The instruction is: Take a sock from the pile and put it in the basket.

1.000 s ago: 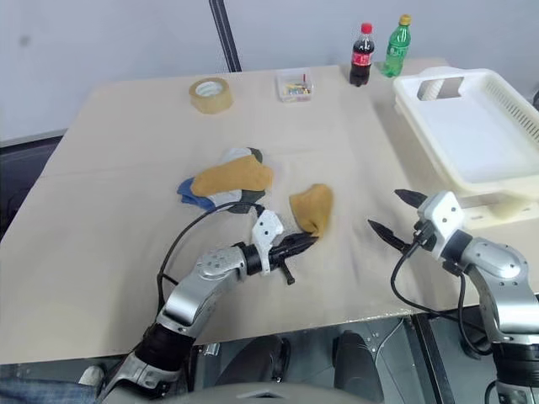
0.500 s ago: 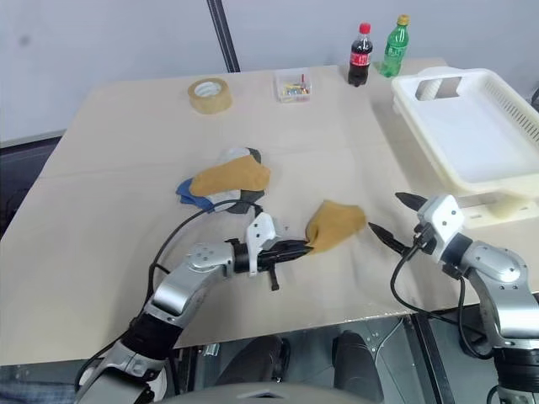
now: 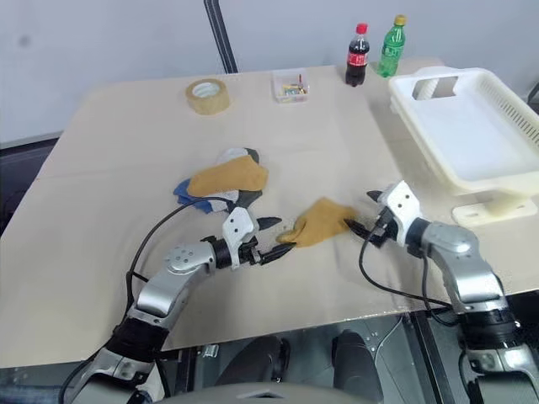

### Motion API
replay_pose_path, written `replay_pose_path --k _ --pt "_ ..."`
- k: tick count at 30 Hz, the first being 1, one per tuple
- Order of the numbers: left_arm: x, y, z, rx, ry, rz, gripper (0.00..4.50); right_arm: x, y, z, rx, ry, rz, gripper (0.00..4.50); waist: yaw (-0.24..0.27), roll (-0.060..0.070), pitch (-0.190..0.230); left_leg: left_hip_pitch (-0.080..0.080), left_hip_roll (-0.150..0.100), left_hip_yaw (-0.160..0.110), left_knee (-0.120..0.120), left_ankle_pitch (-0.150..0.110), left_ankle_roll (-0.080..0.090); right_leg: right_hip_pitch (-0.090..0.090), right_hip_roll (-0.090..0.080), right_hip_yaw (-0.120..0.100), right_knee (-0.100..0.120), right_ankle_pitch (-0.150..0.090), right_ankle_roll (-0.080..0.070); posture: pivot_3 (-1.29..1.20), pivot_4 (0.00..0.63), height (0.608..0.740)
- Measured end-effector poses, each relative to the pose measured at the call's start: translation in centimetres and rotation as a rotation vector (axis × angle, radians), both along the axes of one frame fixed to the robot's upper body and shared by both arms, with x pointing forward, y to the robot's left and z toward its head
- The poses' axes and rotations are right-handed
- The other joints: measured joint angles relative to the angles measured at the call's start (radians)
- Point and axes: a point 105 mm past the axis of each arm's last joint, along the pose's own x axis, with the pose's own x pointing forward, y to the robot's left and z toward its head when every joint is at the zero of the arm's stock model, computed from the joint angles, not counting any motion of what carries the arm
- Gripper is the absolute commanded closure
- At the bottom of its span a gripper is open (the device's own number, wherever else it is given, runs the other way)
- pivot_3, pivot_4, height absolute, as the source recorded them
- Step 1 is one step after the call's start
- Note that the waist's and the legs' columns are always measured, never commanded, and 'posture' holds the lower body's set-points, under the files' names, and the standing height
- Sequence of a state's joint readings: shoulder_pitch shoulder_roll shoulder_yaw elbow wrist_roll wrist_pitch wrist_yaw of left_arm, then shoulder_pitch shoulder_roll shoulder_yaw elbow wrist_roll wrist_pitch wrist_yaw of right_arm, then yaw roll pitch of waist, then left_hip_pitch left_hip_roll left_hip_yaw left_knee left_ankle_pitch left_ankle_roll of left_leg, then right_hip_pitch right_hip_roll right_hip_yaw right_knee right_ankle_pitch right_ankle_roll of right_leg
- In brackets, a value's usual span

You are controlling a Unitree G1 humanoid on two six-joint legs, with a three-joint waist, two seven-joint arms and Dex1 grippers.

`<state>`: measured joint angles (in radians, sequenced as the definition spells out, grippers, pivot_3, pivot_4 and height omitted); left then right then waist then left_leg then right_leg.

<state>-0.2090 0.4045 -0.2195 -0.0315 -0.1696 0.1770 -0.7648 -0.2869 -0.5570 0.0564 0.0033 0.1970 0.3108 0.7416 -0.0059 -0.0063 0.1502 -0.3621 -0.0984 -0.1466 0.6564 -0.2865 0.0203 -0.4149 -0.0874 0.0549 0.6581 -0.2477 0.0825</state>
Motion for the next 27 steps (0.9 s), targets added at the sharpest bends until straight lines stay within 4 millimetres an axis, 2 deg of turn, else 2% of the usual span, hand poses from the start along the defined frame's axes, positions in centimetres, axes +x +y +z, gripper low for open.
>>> replay_pose_path --k 2,9,10,22,27 --pt "-0.1 0.4 0.0 -0.002 -0.007 0.022 0.7 0.2 0.3 -0.6 -0.008 0.036 -0.006 0.84 -0.003 0.0 0.0 0.0 0.0 0.0 0.0 0.0 0.0 0.0 0.0 0.0 -0.001 0.0 0.0 0.0 0.15 0.74" --pt "-0.7 1.0 -0.3 -0.004 -0.012 0.07 0.7 -1.3 1.5 -1.2 0.003 0.118 0.049 4.28 -0.004 0.0 -0.003 0.001 0.0 0.0 0.0 0.0 0.0 0.001 0.0 0.0 0.0 0.0 0.0 0.0 0.15 0.74" --pt "-0.8 1.0 -0.3 -0.005 -0.011 0.074 0.7 -1.6 1.6 -1.2 0.007 0.126 0.054 4.47 -0.004 0.0 -0.003 0.0 0.0 0.0 0.0 0.0 0.0 0.001 0.0 0.0 0.0 0.0 0.0 0.0 0.15 0.74" --pt "-1.3 2.3 -0.4 -0.032 -0.003 0.16 0.7 -4.3 1.5 -1.1 0.087 0.243 -0.128 4.47 -0.004 0.0 -0.003 0.0 0.0 -0.001 0.0 0.0 0.0 0.0 0.0 0.0 -0.001 0.0 0.0 0.0 0.15 0.74" --pt "-2.8 2.9 -0.4 -0.083 0.039 0.183 0.7 -5.0 1.5 -1.1 0.1 0.263 -0.164 4.47 -0.005 0.0 -0.003 0.0 0.0 -0.001 0.0 0.0 0.0 0.0 0.0 0.0 -0.001 0.0 0.0 0.0 0.15 0.74"
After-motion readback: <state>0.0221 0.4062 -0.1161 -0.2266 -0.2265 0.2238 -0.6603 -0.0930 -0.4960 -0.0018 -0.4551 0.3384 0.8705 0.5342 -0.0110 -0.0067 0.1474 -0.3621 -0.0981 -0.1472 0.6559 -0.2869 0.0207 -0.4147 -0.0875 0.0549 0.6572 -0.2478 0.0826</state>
